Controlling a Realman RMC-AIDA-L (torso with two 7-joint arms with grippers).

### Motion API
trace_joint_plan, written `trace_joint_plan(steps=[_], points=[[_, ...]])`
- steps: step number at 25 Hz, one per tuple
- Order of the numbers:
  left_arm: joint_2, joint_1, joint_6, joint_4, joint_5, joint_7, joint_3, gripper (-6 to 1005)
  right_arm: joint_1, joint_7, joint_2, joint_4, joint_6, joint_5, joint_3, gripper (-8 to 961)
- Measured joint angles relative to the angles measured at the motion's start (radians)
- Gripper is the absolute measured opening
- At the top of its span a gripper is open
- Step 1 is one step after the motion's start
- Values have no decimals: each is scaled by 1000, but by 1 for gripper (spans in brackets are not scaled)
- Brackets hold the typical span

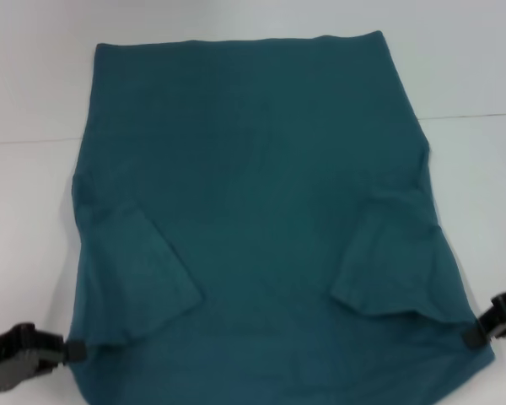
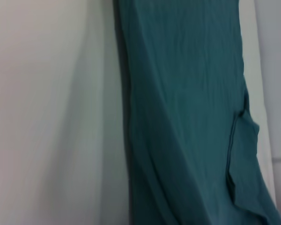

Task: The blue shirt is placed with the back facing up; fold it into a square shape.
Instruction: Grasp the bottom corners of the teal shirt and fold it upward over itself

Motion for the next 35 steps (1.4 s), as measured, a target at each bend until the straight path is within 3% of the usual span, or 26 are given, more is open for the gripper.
trace_joint_plan(steps=[8, 18, 23, 29, 35], points=[[-15, 63, 184, 96, 35, 10, 24, 27, -59, -40, 23, -114, -167, -23, -3, 37], [-18, 87, 266, 123, 110, 33, 17, 27, -97, -90, 36, -123, -230, -18, 22, 38], [1, 39, 275, 83, 32, 45, -16, 27, -75, -107, 21, -118, -200, 72, 145, 38], [34, -66, 202, 23, -33, -27, -49, 27, -50, -69, -6, -113, -105, 167, 267, 38], [73, -170, 84, -47, -36, -86, -38, 27, -54, 8, -15, -120, 3, 183, 310, 39]])
